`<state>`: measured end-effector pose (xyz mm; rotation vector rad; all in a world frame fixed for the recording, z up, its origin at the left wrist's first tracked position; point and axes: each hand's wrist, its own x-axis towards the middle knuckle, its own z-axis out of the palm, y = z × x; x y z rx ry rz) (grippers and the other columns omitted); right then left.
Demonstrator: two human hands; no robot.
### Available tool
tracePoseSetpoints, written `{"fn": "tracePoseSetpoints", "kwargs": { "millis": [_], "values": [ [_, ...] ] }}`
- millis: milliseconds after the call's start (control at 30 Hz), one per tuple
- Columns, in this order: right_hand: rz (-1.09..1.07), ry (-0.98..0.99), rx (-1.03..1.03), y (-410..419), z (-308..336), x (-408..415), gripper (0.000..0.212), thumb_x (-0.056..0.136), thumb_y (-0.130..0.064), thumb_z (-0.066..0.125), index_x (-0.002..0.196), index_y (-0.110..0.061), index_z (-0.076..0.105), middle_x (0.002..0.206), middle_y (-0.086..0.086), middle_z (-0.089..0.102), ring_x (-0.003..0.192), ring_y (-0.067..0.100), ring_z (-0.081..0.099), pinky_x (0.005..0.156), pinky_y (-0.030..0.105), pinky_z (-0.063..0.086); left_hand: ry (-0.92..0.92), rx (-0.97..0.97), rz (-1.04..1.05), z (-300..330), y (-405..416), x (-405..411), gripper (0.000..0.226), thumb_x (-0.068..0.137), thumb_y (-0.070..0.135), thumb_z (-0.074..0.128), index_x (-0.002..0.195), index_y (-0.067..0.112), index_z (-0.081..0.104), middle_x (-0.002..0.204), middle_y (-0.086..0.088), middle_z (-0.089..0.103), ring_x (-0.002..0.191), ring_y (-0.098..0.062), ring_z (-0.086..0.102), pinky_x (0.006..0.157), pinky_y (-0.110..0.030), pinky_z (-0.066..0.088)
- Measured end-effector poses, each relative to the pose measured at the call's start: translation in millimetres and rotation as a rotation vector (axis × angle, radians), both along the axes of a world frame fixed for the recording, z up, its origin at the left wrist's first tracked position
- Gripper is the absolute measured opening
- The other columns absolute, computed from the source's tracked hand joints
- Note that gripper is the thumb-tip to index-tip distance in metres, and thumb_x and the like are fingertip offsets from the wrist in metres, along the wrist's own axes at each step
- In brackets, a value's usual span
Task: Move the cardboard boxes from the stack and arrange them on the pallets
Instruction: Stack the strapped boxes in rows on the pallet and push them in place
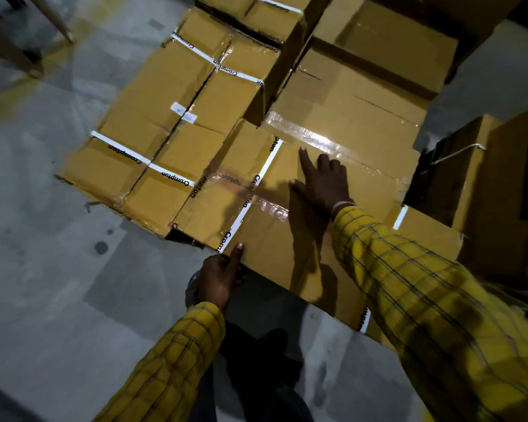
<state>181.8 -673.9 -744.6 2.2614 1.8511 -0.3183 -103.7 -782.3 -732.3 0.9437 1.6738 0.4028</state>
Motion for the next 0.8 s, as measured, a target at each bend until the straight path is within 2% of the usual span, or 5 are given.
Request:
{"fn": "tracePoseSetpoints", "kwargs": {
  "millis": [167,433,533,667,800],
  "values": [
    [-0.044,0.101,0.002,-13.0,-11.3,-5.6,0.080,0.103,-0.068,0.032,0.165,-0.036,-0.004,0.172,0.019,-0.010,0.157,0.046,-0.006,0.124,0.062,0.001,0.004,-0.120,-0.236,-9.5,6.7,-17.2,0.060,0.079,0.078,0.065,0.069,0.022,0.082,0.073,-0.002,0.078,0.076,-0.022,0.077,0.089,-0.047,0.059],
    [-0.017,0.131,0.008,-27.2,1.3,-0.5,0.085,0.101,-0.064,0.045,0.167,-0.029,0.004,0.172,0.020,-0.009,0.156,0.049,-0.006,0.122,0.067,0.009,-0.098,-0.167,-0.110,12.9,7.9,-1.3,0.049,0.092,0.043,0.072,0.088,-0.006,0.074,0.077,-0.018,0.076,0.069,-0.028,0.075,0.065,-0.033,0.060],
    [-0.160,0.155,0.046,-65.1,7.7,-2.2,0.084,0.098,-0.064,0.040,0.167,-0.030,0.007,0.172,0.019,-0.006,0.156,0.049,-0.002,0.119,0.070,0.011,-0.008,-0.242,-0.411,28.6,6.1,6.1,0.053,0.096,0.049,0.065,0.080,-0.001,0.070,0.068,-0.016,0.072,0.063,-0.029,0.073,0.067,-0.039,0.061],
    [-0.368,0.158,0.065,-129.9,8.6,13.9,0.084,0.099,-0.062,0.048,0.166,-0.033,0.005,0.172,0.015,-0.013,0.157,0.047,-0.009,0.119,0.073,0.004,0.443,0.357,-0.995,37.3,4.3,33.6,0.056,0.100,0.057,0.051,0.068,0.013,0.063,0.076,-0.007,0.070,0.079,-0.029,0.068,0.069,-0.039,0.053],
    [-0.504,0.127,0.088,-185.6,0.4,44.0,0.081,0.099,-0.075,0.030,0.165,-0.039,0.001,0.171,0.010,-0.022,0.155,0.044,-0.020,0.116,0.075,-0.009,0.276,1.027,-1.170,13.9,28.1,77.5,0.045,0.088,0.051,0.057,0.104,0.010,0.067,0.109,-0.012,0.063,0.104,-0.040,0.061,0.081,-0.045,0.049]
  ]
}}
